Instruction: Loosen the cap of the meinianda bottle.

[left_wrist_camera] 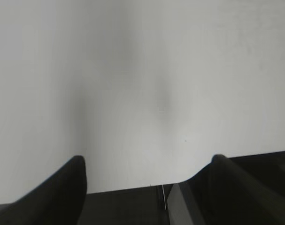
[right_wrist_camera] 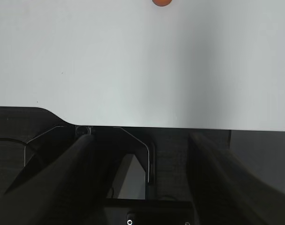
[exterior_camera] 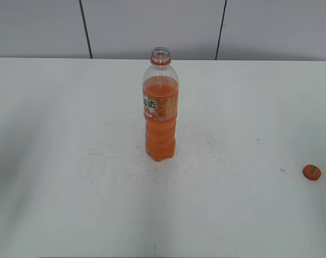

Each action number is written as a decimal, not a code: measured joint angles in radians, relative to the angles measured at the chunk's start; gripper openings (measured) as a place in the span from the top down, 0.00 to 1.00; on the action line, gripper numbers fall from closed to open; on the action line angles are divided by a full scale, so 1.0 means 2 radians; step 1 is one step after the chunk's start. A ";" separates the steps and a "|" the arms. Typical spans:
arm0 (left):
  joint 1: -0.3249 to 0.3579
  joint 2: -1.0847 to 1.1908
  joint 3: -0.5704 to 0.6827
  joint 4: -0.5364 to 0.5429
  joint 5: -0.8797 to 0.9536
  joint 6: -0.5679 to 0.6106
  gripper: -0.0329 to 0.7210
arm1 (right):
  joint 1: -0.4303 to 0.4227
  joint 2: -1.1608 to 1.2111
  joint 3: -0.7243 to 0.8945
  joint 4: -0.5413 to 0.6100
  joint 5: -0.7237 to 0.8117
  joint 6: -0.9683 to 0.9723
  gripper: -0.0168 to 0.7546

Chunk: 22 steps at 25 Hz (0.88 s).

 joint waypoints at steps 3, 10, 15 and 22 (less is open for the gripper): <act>0.000 -0.083 0.024 0.000 -0.017 0.000 0.31 | 0.000 -0.078 0.038 -0.001 0.001 0.000 0.38; 0.000 -0.283 0.085 0.000 -0.027 0.012 0.32 | 0.000 -0.204 0.094 -0.006 0.002 0.000 0.38; 0.000 -0.414 0.128 0.000 -0.032 0.039 0.33 | 0.000 -0.290 0.115 -0.012 -0.017 0.000 0.38; 0.000 -0.549 0.141 -0.014 -0.036 0.068 0.33 | 0.000 -0.402 0.147 -0.013 -0.041 -0.003 0.38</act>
